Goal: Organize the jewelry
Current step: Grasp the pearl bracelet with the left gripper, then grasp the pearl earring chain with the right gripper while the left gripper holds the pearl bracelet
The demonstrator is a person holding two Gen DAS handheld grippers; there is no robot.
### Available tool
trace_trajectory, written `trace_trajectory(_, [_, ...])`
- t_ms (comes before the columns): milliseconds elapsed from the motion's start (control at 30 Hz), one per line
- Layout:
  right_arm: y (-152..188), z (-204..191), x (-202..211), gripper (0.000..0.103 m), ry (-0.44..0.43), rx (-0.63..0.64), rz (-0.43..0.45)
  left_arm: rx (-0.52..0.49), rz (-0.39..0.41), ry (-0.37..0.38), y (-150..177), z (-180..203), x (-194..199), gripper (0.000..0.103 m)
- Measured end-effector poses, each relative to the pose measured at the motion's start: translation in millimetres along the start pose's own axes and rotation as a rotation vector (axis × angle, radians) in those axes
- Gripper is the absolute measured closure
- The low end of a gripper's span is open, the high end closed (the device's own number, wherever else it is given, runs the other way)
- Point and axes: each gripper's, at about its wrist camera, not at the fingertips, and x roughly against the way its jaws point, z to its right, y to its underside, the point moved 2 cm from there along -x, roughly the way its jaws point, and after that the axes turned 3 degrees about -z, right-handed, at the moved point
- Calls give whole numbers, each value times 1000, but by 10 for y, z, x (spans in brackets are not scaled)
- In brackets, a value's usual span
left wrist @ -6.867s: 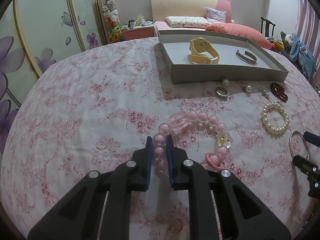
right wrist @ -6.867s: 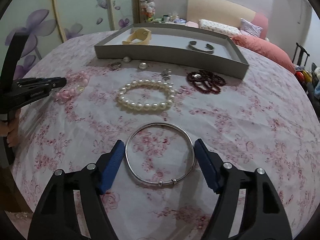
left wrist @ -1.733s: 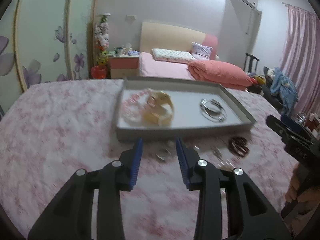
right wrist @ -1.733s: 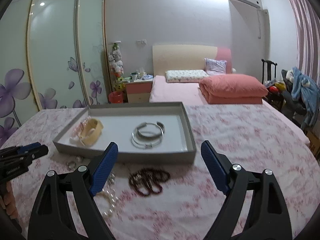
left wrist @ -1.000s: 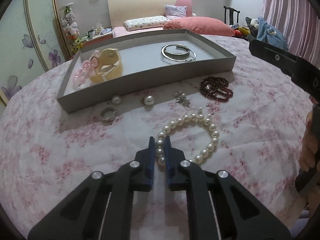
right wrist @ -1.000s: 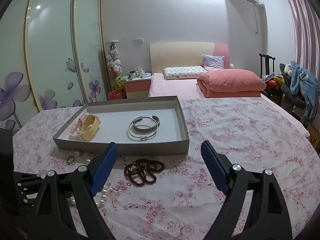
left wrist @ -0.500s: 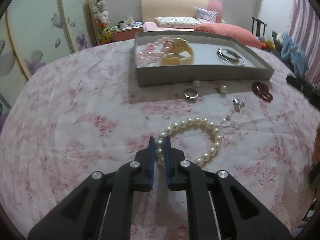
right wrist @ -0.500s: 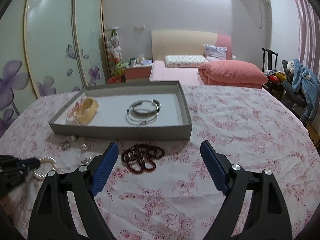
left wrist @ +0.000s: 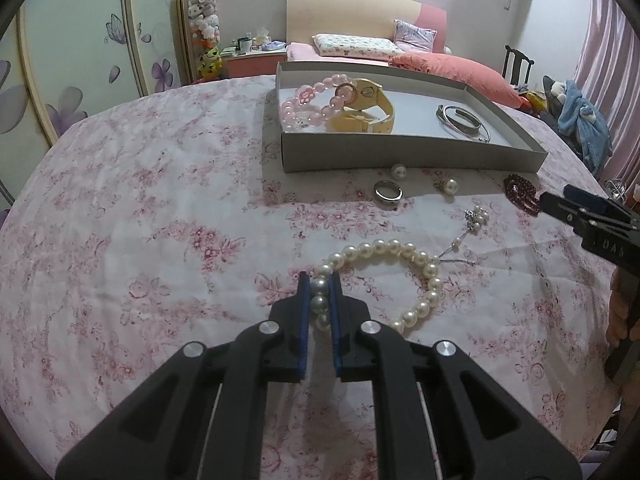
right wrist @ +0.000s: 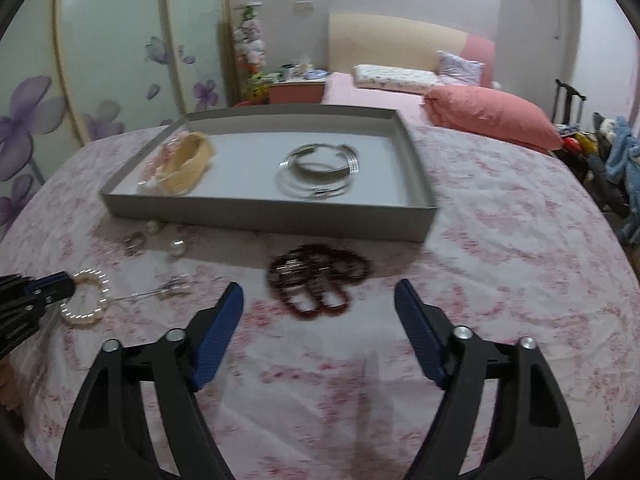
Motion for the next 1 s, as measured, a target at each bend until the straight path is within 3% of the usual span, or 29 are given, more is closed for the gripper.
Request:
trace_trajectory(233, [-28,-472,-129,59,-114,89,-47,-1,0,-2,-1,-5,0,93])
trace_trajectory(533, [-82,-775,-298,63,-155,132,-116,1,-1,0,-3,4,-2,93])
trace_trajectory(567, [-76,-793,-280,70,-145,150,-116,1,-1,1,-1,1,2,93])
trace_trajectory(600, [-64,-822,-253,86,-149,166,-114,1,-1,1,-6,9,-3,93])
trace_trajectory(633, [-52,-842,-242,90,-152,176,-114,2,-1,1,-9,12,-6,93])
trace_trajectory(733, [-10,-850,-185,91,-124,197,-109,5,0,6,-9,6,-2,93])
trace_trajectory(1000, [85,-445,-89,91,-69,109,-108,5,0,3,-9,-26,4,93])
